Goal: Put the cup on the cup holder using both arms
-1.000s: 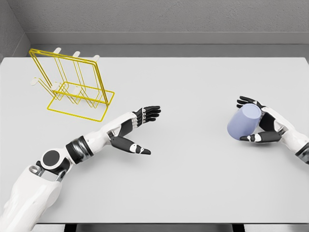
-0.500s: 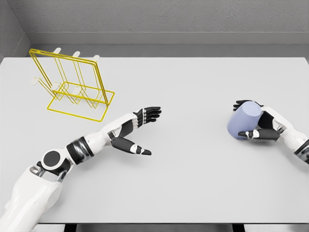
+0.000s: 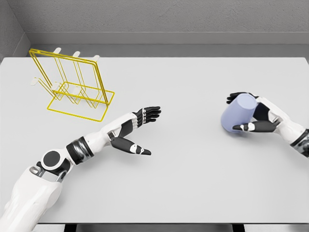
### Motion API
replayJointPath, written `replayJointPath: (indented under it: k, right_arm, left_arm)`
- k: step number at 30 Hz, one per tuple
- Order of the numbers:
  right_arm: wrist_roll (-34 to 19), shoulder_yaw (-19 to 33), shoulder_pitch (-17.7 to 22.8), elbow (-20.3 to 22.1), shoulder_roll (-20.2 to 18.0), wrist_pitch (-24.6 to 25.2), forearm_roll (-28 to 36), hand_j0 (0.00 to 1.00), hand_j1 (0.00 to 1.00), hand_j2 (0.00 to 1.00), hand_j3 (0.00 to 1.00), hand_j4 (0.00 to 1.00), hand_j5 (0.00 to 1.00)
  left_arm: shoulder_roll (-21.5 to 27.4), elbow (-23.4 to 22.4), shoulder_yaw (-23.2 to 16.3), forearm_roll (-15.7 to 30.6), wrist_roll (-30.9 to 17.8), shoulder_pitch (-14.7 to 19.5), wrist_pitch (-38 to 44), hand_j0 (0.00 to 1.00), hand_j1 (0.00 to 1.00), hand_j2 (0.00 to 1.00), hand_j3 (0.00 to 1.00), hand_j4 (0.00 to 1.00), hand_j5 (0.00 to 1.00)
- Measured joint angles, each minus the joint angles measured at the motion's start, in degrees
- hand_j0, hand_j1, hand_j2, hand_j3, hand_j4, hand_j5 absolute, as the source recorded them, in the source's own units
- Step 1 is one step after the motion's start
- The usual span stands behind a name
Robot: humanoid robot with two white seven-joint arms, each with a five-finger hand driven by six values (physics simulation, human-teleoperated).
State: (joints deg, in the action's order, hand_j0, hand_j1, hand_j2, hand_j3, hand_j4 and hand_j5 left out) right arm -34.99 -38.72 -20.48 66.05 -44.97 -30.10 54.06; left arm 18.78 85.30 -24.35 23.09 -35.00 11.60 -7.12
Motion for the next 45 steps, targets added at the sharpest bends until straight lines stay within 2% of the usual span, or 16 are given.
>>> replayJointPath:
  k: [8, 17, 33, 45]
  right_arm:
    - [0.0, -0.2, -0.3, 4.8, 1.0, 0.1, -1.8, 0.75, 0.75, 0.75, 0.75, 0.75, 0.75]
    - [0.0, -0.3, -0.4, 7.1, 6.7, 0.5, -7.7, 0.75, 0.75, 0.75, 0.75, 0.75, 0.75]
    - [0.0, -1.4, -2.5, 7.3, 15.0, 3.1, -12.4, 0.75, 0.75, 0.75, 0.75, 0.75, 0.75]
    - [0.0, -2.4, -2.5, 4.3, 16.4, 4.5, -15.9, 0.76, 0.76, 0.76, 0.76, 0.76, 0.76]
  left_arm:
    - [0.0, 0.0, 0.0, 0.0, 0.0, 0.0, 0.0, 1.00, 1.00, 1.00, 1.00, 1.00, 1.00]
    - [0.1, -0.3, 0.0, 0.0, 0.0, 0.2, 0.0, 1.00, 1.00, 1.00, 1.00, 1.00, 1.00]
    - [0.1, -2.4, 1.6, -0.1, 0.0, 0.3, 0.1, 1.00, 1.00, 1.00, 1.00, 1.00, 1.00]
    - [0.2, -4.2, 2.5, -0.3, 0.0, 0.5, 0.2, 1.00, 1.00, 1.00, 1.00, 1.00, 1.00]
